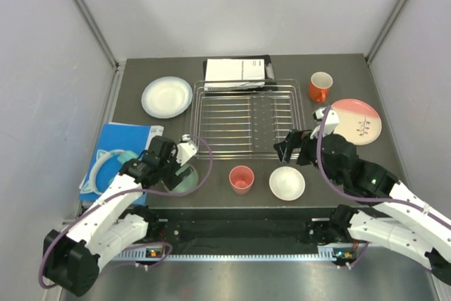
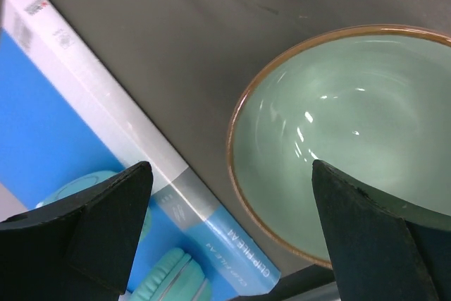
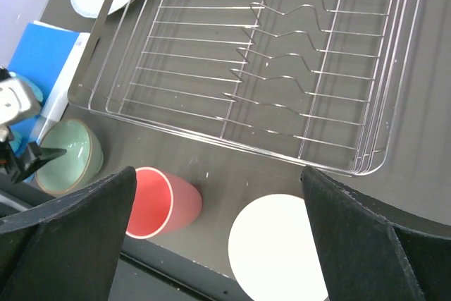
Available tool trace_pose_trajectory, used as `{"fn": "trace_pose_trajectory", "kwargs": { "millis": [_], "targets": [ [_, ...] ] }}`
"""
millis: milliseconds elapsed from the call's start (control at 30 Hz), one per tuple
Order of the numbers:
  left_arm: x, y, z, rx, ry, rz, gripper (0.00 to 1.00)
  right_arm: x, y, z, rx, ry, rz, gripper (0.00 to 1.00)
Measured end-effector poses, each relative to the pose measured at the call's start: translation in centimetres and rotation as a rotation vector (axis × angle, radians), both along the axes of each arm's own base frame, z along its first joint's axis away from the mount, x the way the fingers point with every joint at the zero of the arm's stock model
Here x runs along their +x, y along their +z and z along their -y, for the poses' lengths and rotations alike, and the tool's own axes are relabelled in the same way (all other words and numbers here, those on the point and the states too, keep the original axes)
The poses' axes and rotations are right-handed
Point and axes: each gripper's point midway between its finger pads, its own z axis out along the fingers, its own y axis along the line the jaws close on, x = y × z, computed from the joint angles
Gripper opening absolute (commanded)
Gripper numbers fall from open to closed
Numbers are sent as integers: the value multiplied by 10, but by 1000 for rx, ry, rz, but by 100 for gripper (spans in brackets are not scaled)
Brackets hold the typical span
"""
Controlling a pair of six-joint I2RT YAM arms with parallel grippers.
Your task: Load the mixed dishes into the dish rack
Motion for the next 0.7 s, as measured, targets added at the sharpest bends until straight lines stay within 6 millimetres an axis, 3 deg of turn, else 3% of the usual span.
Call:
{"fn": "trace_pose_trajectory", "kwargs": {
  "millis": [167, 267, 300, 400, 533, 700],
  "targets": [
    [-3, -28, -4, 29, 1, -70, 95, 1, -2, 3, -15, -17, -3, 100],
    [1, -32, -3, 8, 2, -80, 72, 1, -5, 6, -29, -24, -9, 100],
    [3, -33, -2, -8, -4, -83, 50, 1, -6, 7, -34, -29, -11, 100],
    [3, -36, 2, -45, -14, -107, 14, 1, -8, 10, -43, -37, -16, 100],
    [16, -14, 21, -160, -44, -105, 0, 1, -8, 10, -40, -46, -18, 100],
    [21, -5, 22, -219, -49, -123, 0, 2, -9, 10, -47, -46, -22, 100]
  ]
}}
